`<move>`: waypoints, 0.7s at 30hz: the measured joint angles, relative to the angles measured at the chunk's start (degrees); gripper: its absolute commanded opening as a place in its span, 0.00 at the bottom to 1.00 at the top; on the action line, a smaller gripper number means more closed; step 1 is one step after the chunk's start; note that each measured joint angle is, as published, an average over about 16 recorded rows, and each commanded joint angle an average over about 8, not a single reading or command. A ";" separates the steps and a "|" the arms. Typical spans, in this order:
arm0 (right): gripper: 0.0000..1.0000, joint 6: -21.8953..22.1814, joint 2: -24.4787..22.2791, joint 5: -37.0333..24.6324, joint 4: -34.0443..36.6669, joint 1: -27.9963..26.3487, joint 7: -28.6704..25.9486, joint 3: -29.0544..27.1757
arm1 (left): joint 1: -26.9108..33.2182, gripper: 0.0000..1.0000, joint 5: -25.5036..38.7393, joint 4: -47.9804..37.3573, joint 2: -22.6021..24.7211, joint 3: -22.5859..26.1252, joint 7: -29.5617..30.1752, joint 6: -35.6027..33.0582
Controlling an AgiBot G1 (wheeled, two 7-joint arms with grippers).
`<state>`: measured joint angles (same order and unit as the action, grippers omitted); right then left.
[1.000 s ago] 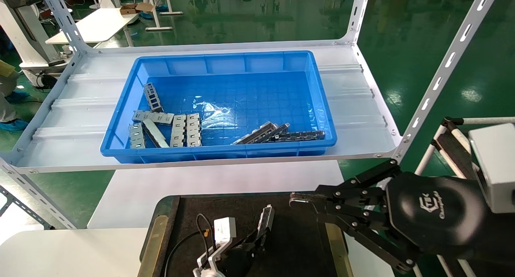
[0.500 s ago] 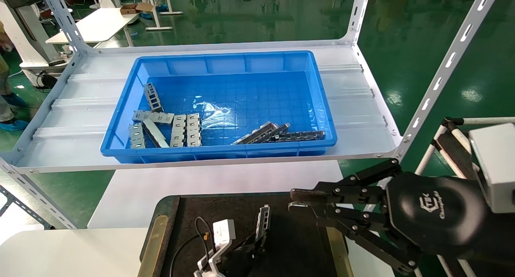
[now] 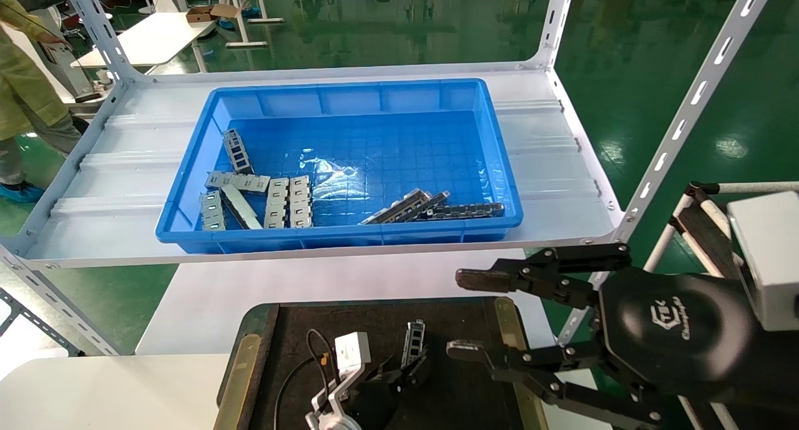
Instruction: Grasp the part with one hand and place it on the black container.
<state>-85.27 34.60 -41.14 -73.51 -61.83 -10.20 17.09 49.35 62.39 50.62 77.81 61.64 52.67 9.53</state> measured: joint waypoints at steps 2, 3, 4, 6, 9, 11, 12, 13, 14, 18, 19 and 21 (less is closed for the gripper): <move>1.00 0.00 0.00 0.00 0.00 0.00 0.00 0.01 | 0.26 1.00 0.67 0.42 -0.23 0.16 0.98 -0.29; 1.00 0.00 0.00 0.01 0.00 0.00 0.00 0.01 | 0.37 1.00 1.02 0.66 -0.38 0.19 1.42 -0.53; 1.00 0.01 -0.01 0.01 0.00 0.00 0.01 0.01 | 0.48 1.00 1.40 0.94 -0.57 0.19 1.82 -0.82; 1.00 0.01 -0.01 0.01 0.00 0.00 0.01 0.02 | 0.66 1.00 2.18 1.62 -1.09 0.06 2.53 -1.62; 1.00 0.01 -0.01 0.02 0.00 -0.01 0.01 0.03 | 0.84 1.00 3.34 3.06 -2.25 -0.39 3.32 -3.39; 1.00 0.01 -0.01 0.02 0.00 -0.01 0.02 0.03 | 0.89 1.00 4.07 4.31 -3.32 -0.88 3.61 -4.99; 1.00 0.02 -0.02 0.03 0.00 -0.01 0.02 0.04 | 0.89 1.00 4.40 5.01 -3.93 -1.17 3.66 -5.88; 1.00 0.02 -0.02 0.03 0.00 -0.01 0.02 0.04 | 0.88 1.00 4.71 5.74 -4.59 -1.48 3.66 -6.83; 1.00 0.02 -0.02 0.03 0.00 -0.01 0.02 0.04 | 0.86 1.00 5.00 6.53 -5.32 -1.82 3.59 -7.87; 1.00 0.02 -0.02 0.04 0.00 -0.01 0.03 0.06 | 0.67 1.00 5.80 9.96 -8.64 -3.34 2.66 -12.47; 1.00 0.03 -0.02 0.04 0.00 -0.01 0.03 0.06 | 0.59 1.00 5.90 10.86 -9.56 -3.75 2.24 -13.73; 1.00 0.03 -0.03 0.04 0.00 -0.01 0.03 0.06 | 0.39 1.00 6.01 12.61 -11.41 -4.60 1.21 -16.29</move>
<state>-85.24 34.58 -41.10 -73.51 -61.84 -10.17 17.15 49.74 68.40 63.23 66.39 57.04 53.88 -6.76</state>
